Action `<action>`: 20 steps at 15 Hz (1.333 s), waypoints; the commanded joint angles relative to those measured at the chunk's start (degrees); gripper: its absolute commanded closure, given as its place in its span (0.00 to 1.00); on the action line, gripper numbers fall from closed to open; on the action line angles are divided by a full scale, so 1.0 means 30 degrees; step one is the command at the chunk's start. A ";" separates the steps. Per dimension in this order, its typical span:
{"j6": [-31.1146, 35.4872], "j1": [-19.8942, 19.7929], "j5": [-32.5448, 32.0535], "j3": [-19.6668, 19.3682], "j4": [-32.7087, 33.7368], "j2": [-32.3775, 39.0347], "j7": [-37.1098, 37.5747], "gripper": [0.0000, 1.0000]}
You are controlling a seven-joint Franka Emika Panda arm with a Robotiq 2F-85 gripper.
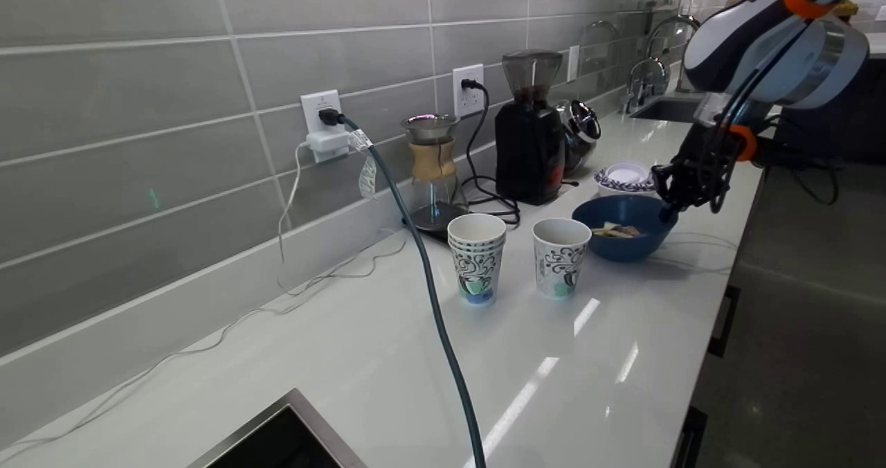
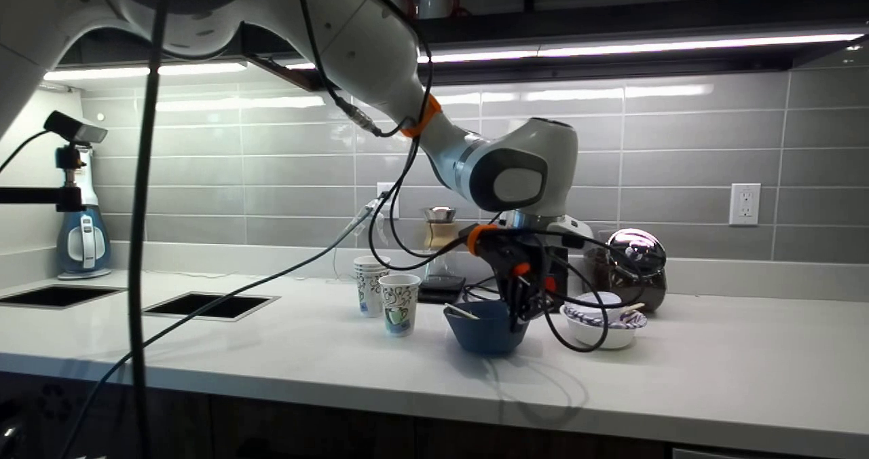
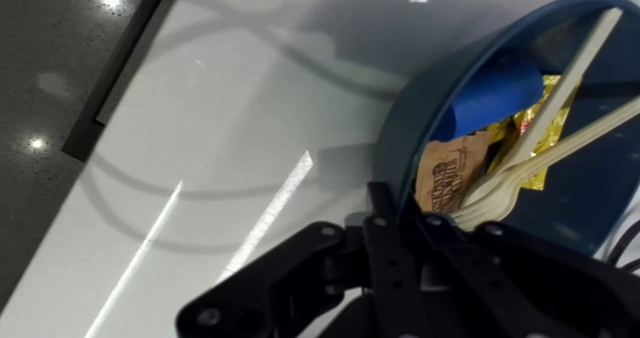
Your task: Move the blue bowl closer to the edge
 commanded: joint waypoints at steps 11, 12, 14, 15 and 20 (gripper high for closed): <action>-0.0012 -0.1507 0.0187 0.0134 -0.3429 -0.2359 -0.4553 0.99; -0.0274 -0.1425 0.0004 0.0151 -0.3510 -0.2377 -0.4700 0.99; -0.0304 -0.1277 -0.0129 0.0320 -0.3814 -0.2505 -0.5186 0.99; -0.0370 -0.1226 -0.0142 0.0408 -0.3932 -0.2570 -0.5424 0.99; -0.0872 -0.0907 -0.0370 0.0696 -0.4632 -0.3060 -0.6394 0.69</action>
